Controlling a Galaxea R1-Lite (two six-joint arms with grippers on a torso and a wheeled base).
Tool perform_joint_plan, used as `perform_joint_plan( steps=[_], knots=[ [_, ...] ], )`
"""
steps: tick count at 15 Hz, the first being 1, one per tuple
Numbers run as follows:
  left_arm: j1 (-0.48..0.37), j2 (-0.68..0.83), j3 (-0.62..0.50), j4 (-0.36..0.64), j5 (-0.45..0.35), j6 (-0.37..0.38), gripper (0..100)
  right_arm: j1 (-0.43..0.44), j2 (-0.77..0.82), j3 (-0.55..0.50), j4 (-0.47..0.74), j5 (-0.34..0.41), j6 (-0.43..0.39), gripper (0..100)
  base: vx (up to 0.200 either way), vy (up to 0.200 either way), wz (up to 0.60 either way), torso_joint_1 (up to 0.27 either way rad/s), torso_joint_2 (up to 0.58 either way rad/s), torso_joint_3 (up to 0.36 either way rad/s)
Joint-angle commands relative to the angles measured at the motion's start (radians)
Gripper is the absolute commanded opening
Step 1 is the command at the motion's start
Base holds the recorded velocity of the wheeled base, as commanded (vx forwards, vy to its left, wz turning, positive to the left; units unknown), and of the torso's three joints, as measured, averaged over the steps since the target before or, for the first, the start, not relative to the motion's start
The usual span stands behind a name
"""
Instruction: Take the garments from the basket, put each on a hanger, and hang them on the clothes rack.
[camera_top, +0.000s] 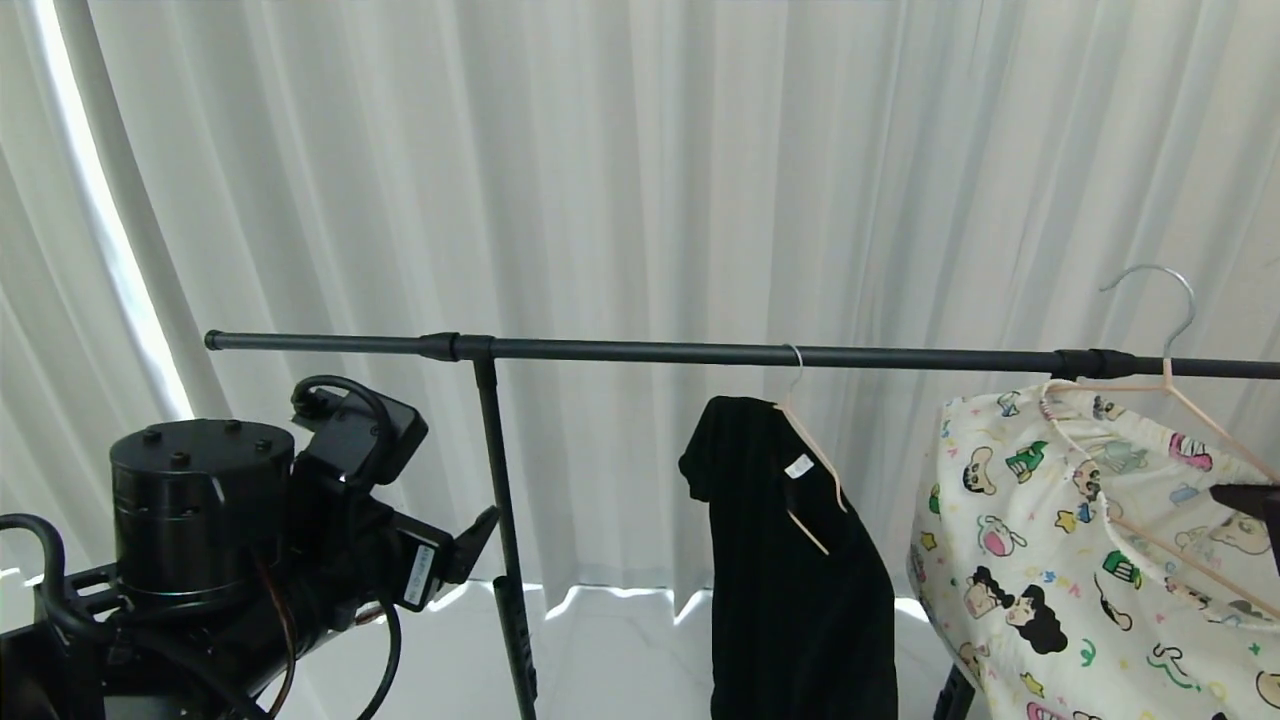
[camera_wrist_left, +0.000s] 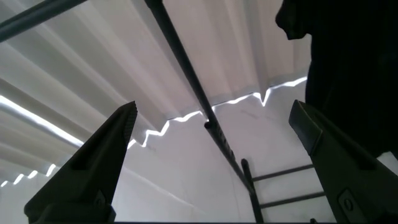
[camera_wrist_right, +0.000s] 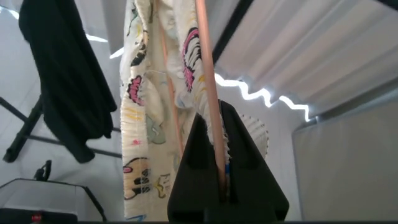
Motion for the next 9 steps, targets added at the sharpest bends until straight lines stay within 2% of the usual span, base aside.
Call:
perform_joint_plan(
  steps=[1,2,6,7,9],
  knots=[
    [0.001,0.025,-0.004,-0.003,0.0,-0.002,100,0.02,0.019,0.033,-0.01,0.0,0.002,0,0.2,0.0,0.0,0.002,0.0,-0.002],
    [0.001,0.034,-0.009,-0.003,0.0,-0.002,100,0.023,0.042,0.042,-0.021,0.0,0.005,0,0.2,0.0,0.0,0.002,0.0,-0.002],
    [0.001,0.043,-0.012,-0.003,0.0,-0.004,100,0.023,0.169,0.136,-0.15,0.002,0.008,0,0.0,0.0,0.0,0.0,0.0,0.0],
    [0.001,0.045,-0.015,-0.003,0.0,-0.002,100,0.023,0.22,0.151,-0.214,-0.001,0.013,0,0.0,0.0,0.0,0.0,0.0,0.0],
    [0.006,0.052,-0.032,-0.003,-0.001,-0.002,100,0.023,0.28,0.157,-0.262,0.0,0.016,0,0.0,0.0,0.0,0.0,0.0,0.0]
  ],
)
